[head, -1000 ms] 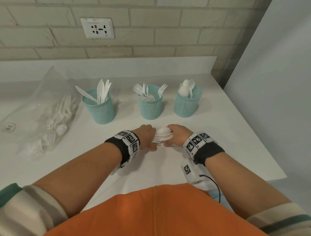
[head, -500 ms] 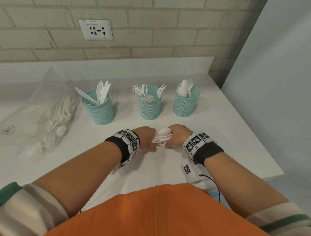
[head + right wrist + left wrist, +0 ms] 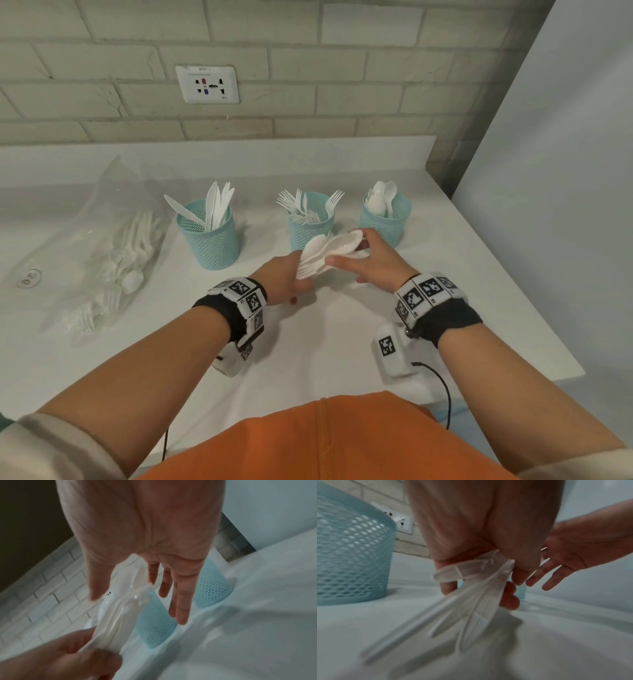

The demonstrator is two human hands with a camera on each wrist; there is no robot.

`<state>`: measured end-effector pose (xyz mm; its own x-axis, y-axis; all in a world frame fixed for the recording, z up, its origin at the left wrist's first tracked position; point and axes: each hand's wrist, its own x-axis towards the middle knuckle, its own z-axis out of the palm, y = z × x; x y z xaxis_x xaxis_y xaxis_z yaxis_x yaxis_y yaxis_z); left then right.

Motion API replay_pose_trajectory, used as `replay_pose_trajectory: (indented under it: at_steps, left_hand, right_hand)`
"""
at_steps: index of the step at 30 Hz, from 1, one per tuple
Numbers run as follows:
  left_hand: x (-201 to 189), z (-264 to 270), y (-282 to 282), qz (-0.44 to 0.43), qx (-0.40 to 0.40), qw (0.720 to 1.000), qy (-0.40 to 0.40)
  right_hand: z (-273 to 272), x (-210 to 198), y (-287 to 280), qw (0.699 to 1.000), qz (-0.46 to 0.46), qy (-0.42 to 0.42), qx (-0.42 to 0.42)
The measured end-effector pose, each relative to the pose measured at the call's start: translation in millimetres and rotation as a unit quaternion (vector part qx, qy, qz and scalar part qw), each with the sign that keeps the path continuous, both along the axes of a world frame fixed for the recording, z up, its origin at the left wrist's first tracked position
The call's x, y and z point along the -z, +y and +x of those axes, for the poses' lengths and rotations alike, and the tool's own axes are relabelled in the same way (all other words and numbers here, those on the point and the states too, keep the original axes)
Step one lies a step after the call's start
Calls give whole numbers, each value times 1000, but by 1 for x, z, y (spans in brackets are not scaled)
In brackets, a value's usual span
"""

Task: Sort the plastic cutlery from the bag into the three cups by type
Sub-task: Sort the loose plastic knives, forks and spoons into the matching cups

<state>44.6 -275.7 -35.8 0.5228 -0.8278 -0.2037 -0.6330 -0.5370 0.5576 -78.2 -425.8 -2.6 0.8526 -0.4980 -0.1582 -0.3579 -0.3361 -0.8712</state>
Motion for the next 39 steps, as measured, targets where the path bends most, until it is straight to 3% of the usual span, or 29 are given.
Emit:
replay_pose_trajectory:
  at_steps: [3,9,18,26,29,33,36,39]
  left_hand:
    - [-3,-2,5,-79,-17,995,56]
    - [-2,-12,1,-193,-40,968,157]
    - [6,-8,14,-245,-81,954,155]
    - [2,-9,26,-295,-130,936,145]
    - [-2,-9,29,-336,-166,912,166]
    - [-5,-3,34,-391,-177,883,189]
    - [-5,1,38,-380,-160,893,180]
    - [3,6,41,-319,-152,919,173]
  right_hand:
    - [10,-12,19,997,74,-32,6]
    - [33,-24,43,987,68,-135,51]
    - [41,-33,55,980,35,-196,13]
    - [50,-33,72,984,-64,-144,-85]
    - [47,-35,81,979,-78,-139,-131]
    - [48,-38,92,970,-53,-197,-129]
    - [52,-31,96,977,0,-182,-110]
    - [52,-21,96,983,-7,-138,-124]
